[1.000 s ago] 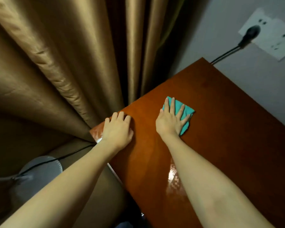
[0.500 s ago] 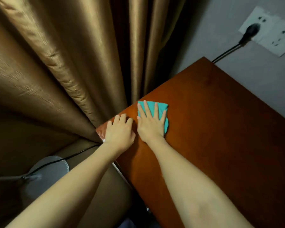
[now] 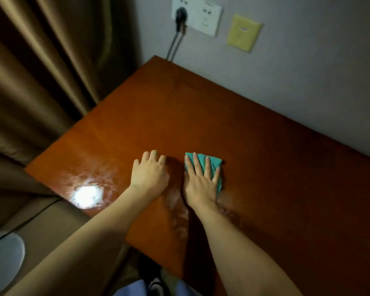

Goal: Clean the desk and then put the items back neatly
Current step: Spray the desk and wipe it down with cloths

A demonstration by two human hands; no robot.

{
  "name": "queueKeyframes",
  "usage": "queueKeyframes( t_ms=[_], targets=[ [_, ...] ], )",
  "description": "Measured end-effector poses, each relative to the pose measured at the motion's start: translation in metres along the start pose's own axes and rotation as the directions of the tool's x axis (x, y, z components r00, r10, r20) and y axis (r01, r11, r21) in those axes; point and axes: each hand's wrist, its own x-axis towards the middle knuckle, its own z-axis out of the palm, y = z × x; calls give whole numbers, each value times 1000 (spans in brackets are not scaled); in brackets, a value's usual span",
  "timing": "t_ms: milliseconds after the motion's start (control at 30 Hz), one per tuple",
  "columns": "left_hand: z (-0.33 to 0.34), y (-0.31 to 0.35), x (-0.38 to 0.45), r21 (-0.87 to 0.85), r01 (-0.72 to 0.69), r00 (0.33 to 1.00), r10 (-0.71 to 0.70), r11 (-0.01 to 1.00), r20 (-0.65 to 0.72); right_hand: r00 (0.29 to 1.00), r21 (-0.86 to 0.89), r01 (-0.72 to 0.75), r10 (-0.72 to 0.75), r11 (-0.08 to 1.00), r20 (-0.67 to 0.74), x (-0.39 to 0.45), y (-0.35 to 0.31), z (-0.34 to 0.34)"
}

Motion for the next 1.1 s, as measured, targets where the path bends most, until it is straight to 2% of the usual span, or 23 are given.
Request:
queueKeyframes(
  t_ms=[200,367,567,700,900,1100],
  targets=[
    [26,138,-31,28,-192,981,191,981,37,982,19,-184,185,983,-47,-63,139,3],
    [57,252,-61,82,-305,951,300,949,71,947,121,-309,317,943,-50,-128,256,3],
    [88,387,-104,87,-476,878,467,875,108,845,185,-519,533,835,-38,-212,399,6],
    [103,462,-124,94,-559,827,546,824,135,781,191,-612,625,768,-10,-261,477,6],
    [120,535,-145,138,-632,773,609,763,176,732,219,-659,681,719,-33,-296,553,8],
    [129,565,-167,203,-656,753,616,727,231,715,246,-672,698,699,-31,-316,582,11]
  ],
)
